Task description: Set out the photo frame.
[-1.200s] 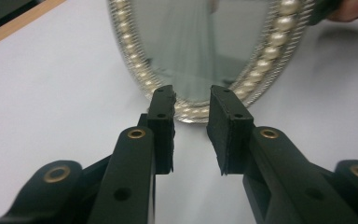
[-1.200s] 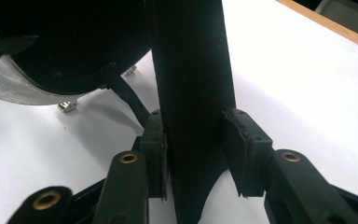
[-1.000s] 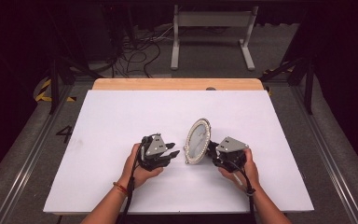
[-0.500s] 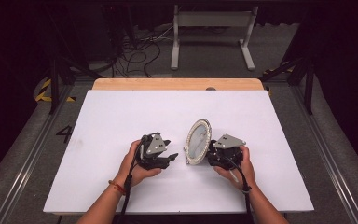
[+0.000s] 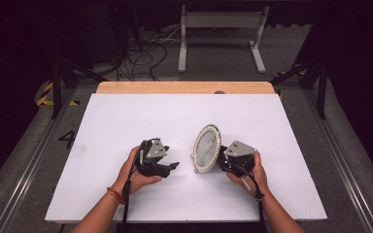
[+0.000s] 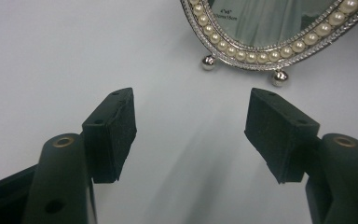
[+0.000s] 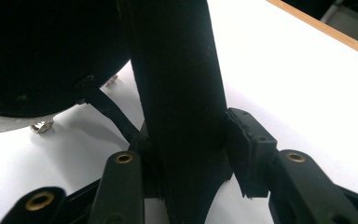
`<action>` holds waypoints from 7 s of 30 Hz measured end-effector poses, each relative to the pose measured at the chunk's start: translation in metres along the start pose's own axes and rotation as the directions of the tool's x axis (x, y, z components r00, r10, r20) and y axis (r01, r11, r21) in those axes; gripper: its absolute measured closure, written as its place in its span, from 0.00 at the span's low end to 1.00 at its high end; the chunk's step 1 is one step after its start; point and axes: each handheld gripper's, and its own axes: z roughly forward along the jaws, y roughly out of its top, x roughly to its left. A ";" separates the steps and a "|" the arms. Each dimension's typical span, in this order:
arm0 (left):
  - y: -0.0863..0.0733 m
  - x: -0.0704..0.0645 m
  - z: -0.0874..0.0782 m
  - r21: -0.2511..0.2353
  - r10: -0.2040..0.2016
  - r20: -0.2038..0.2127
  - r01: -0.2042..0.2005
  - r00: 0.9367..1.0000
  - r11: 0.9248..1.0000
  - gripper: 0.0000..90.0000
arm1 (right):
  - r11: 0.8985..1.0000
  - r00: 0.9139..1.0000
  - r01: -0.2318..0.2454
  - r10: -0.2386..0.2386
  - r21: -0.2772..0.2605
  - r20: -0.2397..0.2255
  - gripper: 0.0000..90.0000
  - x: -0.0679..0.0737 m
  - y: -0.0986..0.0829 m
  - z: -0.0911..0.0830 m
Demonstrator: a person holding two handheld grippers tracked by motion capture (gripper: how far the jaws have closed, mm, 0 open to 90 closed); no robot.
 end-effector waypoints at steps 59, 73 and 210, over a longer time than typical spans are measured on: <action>0.033 0.034 0.067 -0.050 -0.129 0.053 0.132 0.990 0.990 0.90 | 0.999 0.990 -0.002 0.010 0.054 -0.144 1.00 0.019 -0.014 -0.020; 0.036 0.030 0.080 -0.005 -0.103 0.093 0.104 0.990 0.995 0.98 | 0.999 0.991 -0.007 0.013 0.045 -0.136 1.00 0.016 -0.014 -0.019; 0.023 -0.006 0.026 -0.122 0.017 0.198 0.008 0.980 0.992 0.70 | 0.978 0.958 -0.203 0.186 -0.057 -0.218 0.75 0.006 -0.001 -0.054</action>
